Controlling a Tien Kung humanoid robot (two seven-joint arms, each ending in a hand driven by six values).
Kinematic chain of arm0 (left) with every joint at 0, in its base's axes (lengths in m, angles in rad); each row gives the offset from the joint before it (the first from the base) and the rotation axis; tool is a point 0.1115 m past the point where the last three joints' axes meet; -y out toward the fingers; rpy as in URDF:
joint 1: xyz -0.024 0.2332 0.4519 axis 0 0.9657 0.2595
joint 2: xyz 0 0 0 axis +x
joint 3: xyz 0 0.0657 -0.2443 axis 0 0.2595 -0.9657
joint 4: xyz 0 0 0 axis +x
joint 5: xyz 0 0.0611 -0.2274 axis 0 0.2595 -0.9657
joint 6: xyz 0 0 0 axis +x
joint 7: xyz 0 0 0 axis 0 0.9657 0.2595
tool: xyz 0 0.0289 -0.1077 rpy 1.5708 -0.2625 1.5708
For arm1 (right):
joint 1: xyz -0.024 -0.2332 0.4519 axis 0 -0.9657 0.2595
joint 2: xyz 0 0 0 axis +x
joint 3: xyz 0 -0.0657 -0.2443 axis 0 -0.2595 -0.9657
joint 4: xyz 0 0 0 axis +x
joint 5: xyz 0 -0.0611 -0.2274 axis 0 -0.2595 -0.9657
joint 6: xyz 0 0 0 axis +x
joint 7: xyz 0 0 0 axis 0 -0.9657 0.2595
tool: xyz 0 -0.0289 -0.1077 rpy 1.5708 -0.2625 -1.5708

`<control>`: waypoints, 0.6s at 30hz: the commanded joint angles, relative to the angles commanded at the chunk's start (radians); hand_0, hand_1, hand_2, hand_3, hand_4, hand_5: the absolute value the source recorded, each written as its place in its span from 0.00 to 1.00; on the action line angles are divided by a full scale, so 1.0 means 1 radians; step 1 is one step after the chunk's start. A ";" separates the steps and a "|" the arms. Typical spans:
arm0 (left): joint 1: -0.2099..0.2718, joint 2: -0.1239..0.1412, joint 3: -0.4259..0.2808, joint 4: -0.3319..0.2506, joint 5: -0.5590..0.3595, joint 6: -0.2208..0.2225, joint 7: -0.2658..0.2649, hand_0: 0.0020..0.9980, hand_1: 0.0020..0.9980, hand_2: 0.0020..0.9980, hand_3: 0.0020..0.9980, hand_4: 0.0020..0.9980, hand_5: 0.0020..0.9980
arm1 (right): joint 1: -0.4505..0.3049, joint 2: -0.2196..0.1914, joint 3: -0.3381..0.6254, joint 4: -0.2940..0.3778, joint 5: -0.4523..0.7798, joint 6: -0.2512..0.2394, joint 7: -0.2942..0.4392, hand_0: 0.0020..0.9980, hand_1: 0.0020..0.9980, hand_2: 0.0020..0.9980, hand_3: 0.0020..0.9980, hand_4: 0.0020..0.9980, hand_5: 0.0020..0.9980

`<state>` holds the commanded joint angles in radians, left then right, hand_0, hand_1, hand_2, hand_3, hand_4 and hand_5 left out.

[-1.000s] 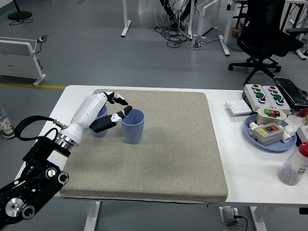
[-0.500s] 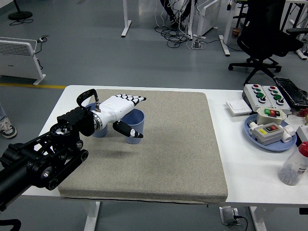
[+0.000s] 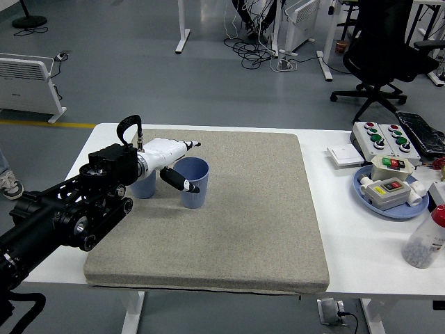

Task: Push cup pick cup insert cup

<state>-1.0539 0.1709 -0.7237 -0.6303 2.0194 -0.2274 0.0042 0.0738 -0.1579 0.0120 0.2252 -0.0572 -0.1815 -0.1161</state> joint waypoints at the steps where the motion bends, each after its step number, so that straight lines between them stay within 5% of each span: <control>1: -0.006 -0.005 0.014 0.015 -0.005 0.001 -0.001 0.64 0.78 0.83 1.00 0.92 0.51 | 0.001 -0.001 -0.001 0.000 0.000 -0.002 0.001 0.71 0.62 0.66 0.59 0.14 0.50; 5: -0.012 -0.014 0.057 0.040 -0.018 0.023 -0.014 0.64 0.78 0.83 1.00 0.92 0.51 | 0.002 -0.004 -0.002 0.001 -0.005 -0.007 0.004 0.71 0.62 0.66 0.59 0.14 0.50; 6: -0.013 -0.017 0.064 0.045 -0.020 0.030 -0.019 0.55 0.71 0.74 0.99 0.81 0.40 | 0.002 -0.005 -0.002 0.001 -0.008 -0.009 0.004 0.71 0.61 0.64 0.59 0.14 0.49; 11: -0.013 -0.025 0.092 0.074 -0.029 0.052 -0.029 0.55 0.71 0.74 0.99 0.81 0.40 | 0.004 -0.006 0.001 0.002 -0.016 -0.010 0.002 0.71 0.61 0.64 0.59 0.14 0.49; 12: -0.012 -0.025 0.094 0.076 -0.029 0.057 -0.030 0.42 0.61 0.63 0.88 0.76 0.36 | 0.004 -0.006 0.001 0.002 -0.015 -0.010 0.003 0.71 0.60 0.64 0.58 0.13 0.49; 17: -0.012 -0.020 0.102 0.069 -0.037 0.088 -0.039 0.42 0.61 0.63 0.88 0.76 0.36 | 0.002 -0.005 -0.001 0.002 -0.006 -0.012 0.005 0.71 0.60 0.64 0.58 0.13 0.49; 18: -0.013 -0.020 0.101 0.070 -0.038 0.094 -0.042 0.33 0.54 0.52 0.71 0.68 0.30 | 0.002 -0.005 -0.001 0.002 -0.007 -0.011 0.005 0.70 0.60 0.64 0.58 0.13 0.48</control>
<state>-1.0671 0.1511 -0.6223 -0.5599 1.9819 -0.1339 -0.0374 0.0756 -0.1634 0.0112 0.2267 -0.0645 -0.1927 -0.1111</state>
